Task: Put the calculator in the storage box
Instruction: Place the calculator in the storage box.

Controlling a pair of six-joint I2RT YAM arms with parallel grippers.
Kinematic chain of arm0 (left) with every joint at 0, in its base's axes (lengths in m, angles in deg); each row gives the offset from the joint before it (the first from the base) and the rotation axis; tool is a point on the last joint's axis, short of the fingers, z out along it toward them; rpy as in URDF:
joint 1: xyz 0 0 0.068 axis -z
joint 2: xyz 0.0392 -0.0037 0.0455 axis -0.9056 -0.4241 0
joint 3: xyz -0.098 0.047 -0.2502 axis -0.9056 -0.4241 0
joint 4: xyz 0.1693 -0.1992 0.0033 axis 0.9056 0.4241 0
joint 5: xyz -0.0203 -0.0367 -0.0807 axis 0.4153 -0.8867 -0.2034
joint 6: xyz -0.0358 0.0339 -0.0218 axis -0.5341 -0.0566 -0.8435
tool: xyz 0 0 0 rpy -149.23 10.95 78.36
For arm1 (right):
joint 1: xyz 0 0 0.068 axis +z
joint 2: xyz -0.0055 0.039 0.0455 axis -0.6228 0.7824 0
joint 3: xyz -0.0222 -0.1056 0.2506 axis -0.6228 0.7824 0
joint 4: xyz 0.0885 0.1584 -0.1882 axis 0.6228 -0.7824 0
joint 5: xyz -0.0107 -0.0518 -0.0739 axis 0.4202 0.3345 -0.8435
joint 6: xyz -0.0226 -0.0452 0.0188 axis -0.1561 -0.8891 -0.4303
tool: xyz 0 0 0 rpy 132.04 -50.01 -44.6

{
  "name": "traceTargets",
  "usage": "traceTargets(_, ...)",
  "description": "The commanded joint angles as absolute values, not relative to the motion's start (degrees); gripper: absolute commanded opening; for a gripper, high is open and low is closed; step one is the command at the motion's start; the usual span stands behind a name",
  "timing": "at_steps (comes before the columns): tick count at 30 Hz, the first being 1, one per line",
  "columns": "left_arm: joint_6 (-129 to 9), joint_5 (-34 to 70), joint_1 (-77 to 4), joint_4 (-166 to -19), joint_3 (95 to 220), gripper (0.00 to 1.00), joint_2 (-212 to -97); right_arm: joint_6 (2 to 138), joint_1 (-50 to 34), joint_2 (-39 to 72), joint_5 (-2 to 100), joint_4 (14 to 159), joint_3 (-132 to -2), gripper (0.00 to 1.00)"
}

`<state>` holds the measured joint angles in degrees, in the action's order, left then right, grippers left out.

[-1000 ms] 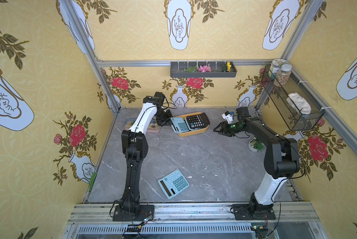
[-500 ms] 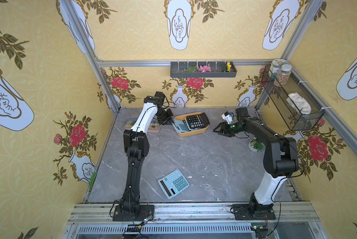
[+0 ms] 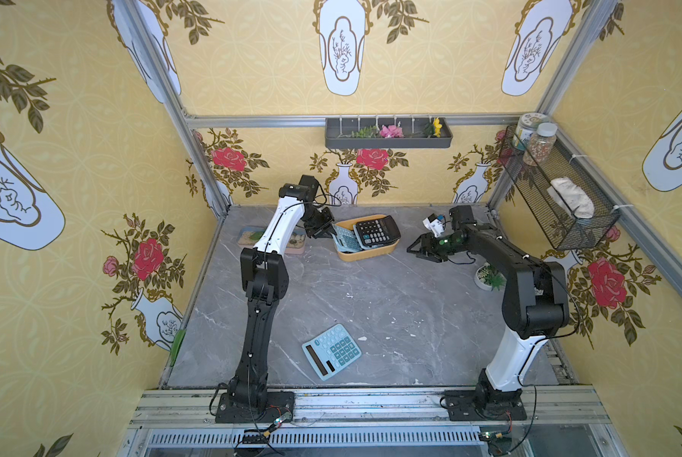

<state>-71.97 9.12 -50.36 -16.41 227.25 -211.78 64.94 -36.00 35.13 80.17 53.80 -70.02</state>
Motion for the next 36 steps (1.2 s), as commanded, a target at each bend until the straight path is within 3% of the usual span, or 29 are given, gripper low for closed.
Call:
traceTargets(1, -72.3, 7.5, -50.1, -16.8, 228.0, 0.19, -212.9, 64.5, -36.0, 35.1, 80.8, 53.9, -69.9, 0.55)
traceTargets(8, -72.0, 8.1, -49.9, -16.5, 227.8, 0.12, -213.3, 64.6, -36.0, 34.9, 80.8, 53.8, -69.7, 0.55)
traceTargets(18, -71.9, 8.2, -49.9, -16.4, 226.8, 0.13, -213.4, 64.6, -35.9, 34.6, 80.7, 53.7, -69.3, 0.55)
traceTargets(27, -72.1, 7.9, -49.4, -16.5, 226.9, 0.26, -214.0, 64.6, -35.8, 34.3, 80.6, 53.6, -69.0, 0.55)
traceTargets(36, -72.3, 8.5, -49.3, -16.4, 227.2, 0.32, -213.9, 64.7, -35.8, 33.9, 80.5, 53.4, -68.8, 0.56)
